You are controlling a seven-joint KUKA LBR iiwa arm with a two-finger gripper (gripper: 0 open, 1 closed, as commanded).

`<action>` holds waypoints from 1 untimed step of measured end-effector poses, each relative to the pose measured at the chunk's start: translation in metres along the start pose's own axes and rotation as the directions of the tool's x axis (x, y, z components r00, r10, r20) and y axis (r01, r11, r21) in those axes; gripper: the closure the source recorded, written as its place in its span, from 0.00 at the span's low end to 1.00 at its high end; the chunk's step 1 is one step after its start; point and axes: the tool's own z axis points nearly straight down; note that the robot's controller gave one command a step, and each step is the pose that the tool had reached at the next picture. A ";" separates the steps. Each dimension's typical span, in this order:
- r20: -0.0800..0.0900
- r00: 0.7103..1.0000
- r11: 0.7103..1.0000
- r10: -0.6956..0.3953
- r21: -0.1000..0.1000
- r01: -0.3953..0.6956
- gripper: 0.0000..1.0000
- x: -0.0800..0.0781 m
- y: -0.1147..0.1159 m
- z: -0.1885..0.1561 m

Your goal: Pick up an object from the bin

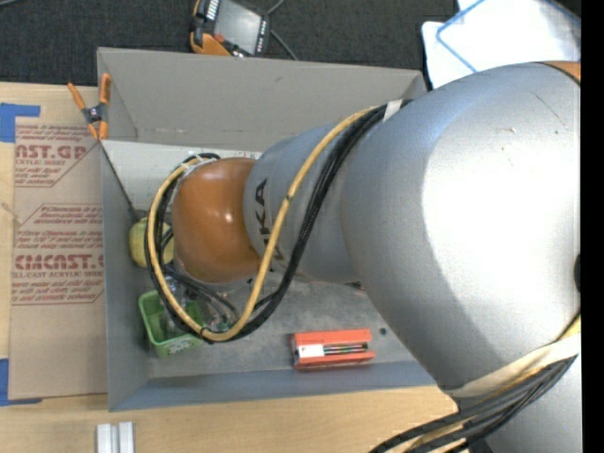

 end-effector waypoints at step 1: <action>0.001 1.000 1.000 0.000 0.000 0.000 1.00 0.000 0.000 0.000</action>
Offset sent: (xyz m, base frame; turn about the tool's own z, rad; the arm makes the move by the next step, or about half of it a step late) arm -0.0276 -0.0235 -0.0197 0.0196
